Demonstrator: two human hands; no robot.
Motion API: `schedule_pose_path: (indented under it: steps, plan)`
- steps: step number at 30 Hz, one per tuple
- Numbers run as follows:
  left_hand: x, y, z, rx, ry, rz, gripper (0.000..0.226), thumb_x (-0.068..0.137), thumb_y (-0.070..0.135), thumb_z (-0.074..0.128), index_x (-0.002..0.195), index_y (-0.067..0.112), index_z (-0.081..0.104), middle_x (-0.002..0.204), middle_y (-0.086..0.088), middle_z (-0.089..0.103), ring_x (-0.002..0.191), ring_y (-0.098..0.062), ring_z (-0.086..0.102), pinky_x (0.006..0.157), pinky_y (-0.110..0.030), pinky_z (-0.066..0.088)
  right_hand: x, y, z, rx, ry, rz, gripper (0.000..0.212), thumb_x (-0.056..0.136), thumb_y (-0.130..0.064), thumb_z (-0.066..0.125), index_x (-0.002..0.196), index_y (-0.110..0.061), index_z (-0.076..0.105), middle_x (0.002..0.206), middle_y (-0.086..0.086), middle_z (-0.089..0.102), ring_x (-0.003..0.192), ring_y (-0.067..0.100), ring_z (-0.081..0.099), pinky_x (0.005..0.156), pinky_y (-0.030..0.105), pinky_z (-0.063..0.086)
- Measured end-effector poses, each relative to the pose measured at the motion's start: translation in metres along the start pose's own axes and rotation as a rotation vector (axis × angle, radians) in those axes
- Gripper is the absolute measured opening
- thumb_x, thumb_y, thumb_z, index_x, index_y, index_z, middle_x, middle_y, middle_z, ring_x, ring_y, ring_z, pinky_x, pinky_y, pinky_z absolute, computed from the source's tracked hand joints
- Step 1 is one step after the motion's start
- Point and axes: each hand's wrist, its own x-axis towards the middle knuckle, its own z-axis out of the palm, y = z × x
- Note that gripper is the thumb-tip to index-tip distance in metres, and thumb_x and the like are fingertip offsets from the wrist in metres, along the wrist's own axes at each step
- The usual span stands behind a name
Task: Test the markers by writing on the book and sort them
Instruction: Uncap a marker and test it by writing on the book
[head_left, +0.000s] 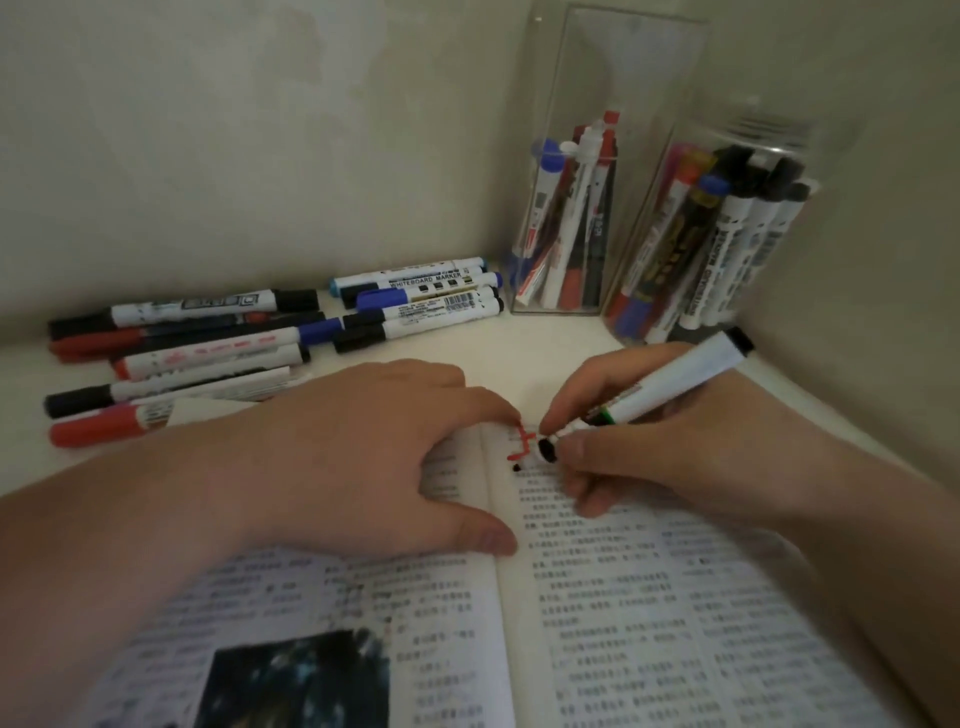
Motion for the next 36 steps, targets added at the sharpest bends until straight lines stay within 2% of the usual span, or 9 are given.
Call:
schedule_pose_path:
  steps: [3,7,9,15,19,23,28,33,36]
  plan:
    - [0.0,0.001,0.001,0.011,-0.005,-0.015,0.087,0.06,0.101,0.036,0.137,0.064,0.018,0.108,0.032,0.042,0.102,0.012,0.038,0.084,-0.019,0.035,0.001,0.0,0.006,-0.107,0.052,-0.03,0.013,0.083,-0.002,0.077,0.074,-0.01,0.072,0.063,0.015,0.067,0.054,0.023,0.065,0.055,0.033,0.06]
    - [0.0,0.006,0.004,0.024,-0.013,-0.053,0.093,0.052,0.107,0.031,0.135,0.066,0.019,0.105,0.03,0.042,0.103,0.006,0.041,0.093,-0.029,0.043,0.001,0.0,0.01,-0.134,0.088,-0.034,0.012,0.083,-0.01,0.076,0.073,-0.011,0.069,0.065,0.021,0.064,0.047,0.022,0.058,0.047,0.028,0.053]
    - [0.001,0.007,0.005,0.029,-0.003,-0.067,0.096,0.047,0.109,0.029,0.134,0.067,0.02,0.102,0.029,0.042,0.103,0.005,0.042,0.093,-0.032,0.045,0.001,-0.001,0.011,-0.17,0.092,-0.027,0.013,0.083,-0.014,0.076,0.073,-0.012,0.068,0.059,0.013,0.064,0.046,0.021,0.059,0.046,0.025,0.051]
    - [0.002,0.008,0.002,0.017,-0.025,-0.102,0.099,0.046,0.107,0.036,0.135,0.065,0.02,0.104,0.029,0.041,0.103,0.005,0.041,0.089,-0.027,0.042,0.003,0.003,0.008,-0.249,0.171,-0.032,0.02,0.085,-0.006,0.074,0.068,-0.007,0.063,0.046,0.003,0.055,0.038,0.017,0.052,0.04,0.026,0.046]
    - [0.0,0.008,0.003,0.011,-0.031,-0.1,0.1,0.047,0.106,0.036,0.137,0.064,0.02,0.104,0.029,0.041,0.103,0.004,0.04,0.092,-0.029,0.043,-0.001,-0.001,0.01,-0.198,0.087,-0.043,0.018,0.082,-0.009,0.075,0.067,-0.009,0.064,0.05,0.009,0.057,0.042,0.019,0.052,0.042,0.026,0.045]
    - [0.0,0.008,0.003,0.009,-0.02,-0.098,0.1,0.047,0.106,0.036,0.136,0.064,0.02,0.102,0.03,0.04,0.101,0.004,0.04,0.092,-0.029,0.042,0.001,0.002,0.011,-0.22,0.104,-0.068,0.02,0.081,-0.002,0.073,0.065,-0.006,0.062,0.048,0.004,0.054,0.04,0.013,0.048,0.041,0.023,0.041]
    - [-0.001,0.008,0.003,0.005,-0.011,-0.094,0.099,0.047,0.106,0.037,0.136,0.065,0.021,0.102,0.029,0.041,0.101,0.004,0.041,0.091,-0.029,0.043,-0.001,0.001,0.008,-0.23,-0.033,-0.058,0.021,0.081,0.001,0.074,0.065,-0.005,0.062,0.049,0.001,0.054,0.042,0.008,0.048,0.043,0.019,0.039]
    - [0.0,0.007,0.003,0.001,0.007,-0.058,0.099,0.049,0.106,0.037,0.137,0.067,0.017,0.113,0.034,0.043,0.109,0.007,0.041,0.096,-0.029,0.042,0.001,0.005,0.009,-0.077,0.035,-0.201,0.016,0.084,-0.003,0.079,0.073,-0.006,0.067,0.055,-0.003,0.061,0.046,0.003,0.054,0.045,0.014,0.041]
    - [-0.006,0.007,0.005,-0.146,0.061,-0.012,0.086,0.071,0.089,0.048,0.139,0.068,0.0,0.113,0.05,0.034,0.104,0.018,0.041,0.085,-0.02,0.039,0.007,0.008,0.001,0.127,0.165,-0.325,0.011,0.079,-0.006,0.073,0.073,-0.011,0.064,0.056,-0.006,0.061,0.046,0.002,0.054,0.049,0.013,0.042]
